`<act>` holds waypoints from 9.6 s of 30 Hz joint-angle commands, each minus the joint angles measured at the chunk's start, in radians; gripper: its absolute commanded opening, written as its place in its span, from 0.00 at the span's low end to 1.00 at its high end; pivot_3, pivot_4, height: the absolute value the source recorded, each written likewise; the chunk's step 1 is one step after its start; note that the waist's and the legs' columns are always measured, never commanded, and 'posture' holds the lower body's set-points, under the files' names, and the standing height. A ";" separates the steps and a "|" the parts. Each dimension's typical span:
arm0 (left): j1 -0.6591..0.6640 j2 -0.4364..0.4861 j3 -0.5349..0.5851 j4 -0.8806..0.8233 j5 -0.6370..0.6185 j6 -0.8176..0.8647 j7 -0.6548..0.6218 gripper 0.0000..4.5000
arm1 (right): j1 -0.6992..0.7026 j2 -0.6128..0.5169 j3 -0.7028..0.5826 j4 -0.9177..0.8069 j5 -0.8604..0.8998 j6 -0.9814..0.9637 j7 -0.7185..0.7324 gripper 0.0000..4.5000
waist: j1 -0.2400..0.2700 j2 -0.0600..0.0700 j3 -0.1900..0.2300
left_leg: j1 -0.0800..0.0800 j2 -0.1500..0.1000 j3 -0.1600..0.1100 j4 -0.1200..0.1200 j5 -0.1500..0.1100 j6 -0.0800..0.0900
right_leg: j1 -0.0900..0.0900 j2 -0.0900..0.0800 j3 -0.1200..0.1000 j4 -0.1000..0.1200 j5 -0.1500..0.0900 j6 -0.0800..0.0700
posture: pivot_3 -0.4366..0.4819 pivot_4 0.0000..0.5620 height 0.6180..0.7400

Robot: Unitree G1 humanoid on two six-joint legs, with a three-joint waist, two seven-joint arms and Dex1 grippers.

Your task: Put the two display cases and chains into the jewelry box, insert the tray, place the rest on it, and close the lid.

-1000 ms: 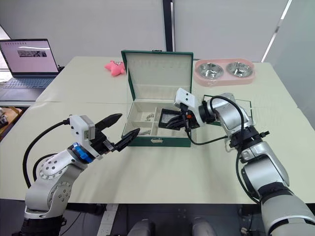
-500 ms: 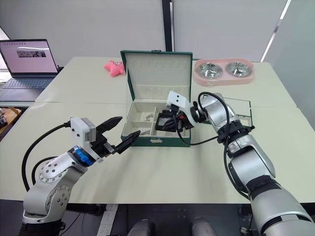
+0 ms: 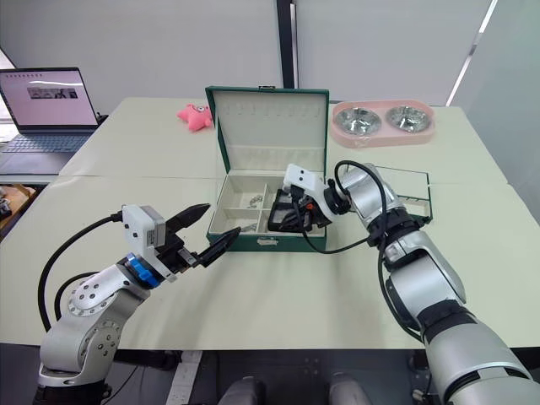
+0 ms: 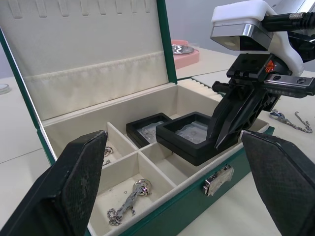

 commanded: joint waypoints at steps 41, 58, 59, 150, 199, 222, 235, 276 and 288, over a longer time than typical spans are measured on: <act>0.011 -0.018 -0.022 0.000 0.005 -0.013 -0.015 1.00 | -0.059 0.006 -0.147 0.030 0.021 -0.063 -0.071 0.99 | 0.000 0.000 0.000 | 0.000 0.000 0.000 -0.001 0.000 0.000 | 0.000 0.000 0.000 0.000 0.000 0.000 | 0.48 0.27 1.00; 0.031 0.136 0.168 0.119 -0.068 0.088 -0.084 1.00 | 0.468 -0.260 -0.531 -0.541 0.347 0.031 -0.124 0.99 | 0.004 0.001 0.001 | -0.001 0.000 0.000 -0.002 0.000 0.000 | 0.001 0.000 -0.001 -0.003 0.000 0.000 | 0.48 0.27 1.00; 0.038 0.148 0.185 0.132 -0.069 0.083 -0.090 1.00 | 0.510 -0.278 -0.553 -0.565 0.356 0.028 -0.140 0.99 | 0.005 0.001 0.001 | -0.001 0.000 0.000 -0.002 0.000 0.000 | 0.000 0.000 0.000 -0.003 0.000 0.000 | 0.48 0.27 1.00; -0.427 -0.302 -0.382 0.437 0.241 -0.205 -0.120 1.00 | 0.188 -0.340 -0.313 0.421 -0.047 -0.653 -0.290 0.99 | 0.002 0.002 0.001 | 0.000 -0.001 0.004 0.000 0.002 -0.004 | 0.003 0.000 0.002 -0.003 0.000 0.000 | 0.48 0.27 1.00; -0.413 -0.333 -0.335 0.436 0.237 -0.261 -0.112 1.00 | 0.190 -0.445 -0.416 0.305 -0.024 -0.585 -0.186 0.00 | 0.002 0.002 0.001 | 0.000 -0.001 0.004 0.000 0.002 -0.004 | 0.003 0.000 0.002 -0.003 0.000 0.000 | 0.48 0.27 1.00; -0.078 -0.122 -0.104 0.117 0.076 -0.224 -0.128 1.00 | 0.708 -0.638 -0.472 -1.106 0.428 0.272 -0.156 0.00 | 0.016 0.004 0.001 | 0.000 -0.001 0.002 0.000 0.000 0.000 | 0.003 0.000 0.002 -0.003 0.000 0.000 | 0.48 0.27 1.00; 0.253 -0.113 0.027 -0.103 0.030 -0.186 -0.001 1.00 | 0.433 -0.457 -0.143 -0.996 0.298 0.235 -0.226 0.00 | 0.014 0.003 0.002 | 0.000 -0.001 0.001 0.000 0.000 0.000 | 0.002 0.001 0.001 -0.003 0.000 0.000 | 0.48 0.27 1.00; 0.416 -0.151 0.102 -0.199 -0.009 -0.191 0.141 1.00 | 0.129 -0.037 0.069 -0.457 0.019 0.036 -0.209 0.00 | 0.000 0.004 0.002 | 0.000 0.000 0.001 -0.001 0.000 0.000 | 0.001 0.001 0.001 -0.002 0.000 0.000 | 0.48 0.27 1.00; 0.443 -0.164 0.110 -0.173 -0.006 -0.230 0.119 1.00 | 0.125 -0.007 0.070 -0.413 -0.012 0.015 -0.192 0.00 | 0.000 0.004 0.002 | 0.000 0.000 0.001 -0.001 0.000 0.000 | 0.001 0.001 0.001 -0.002 0.000 0.000 | 0.48 0.27 1.00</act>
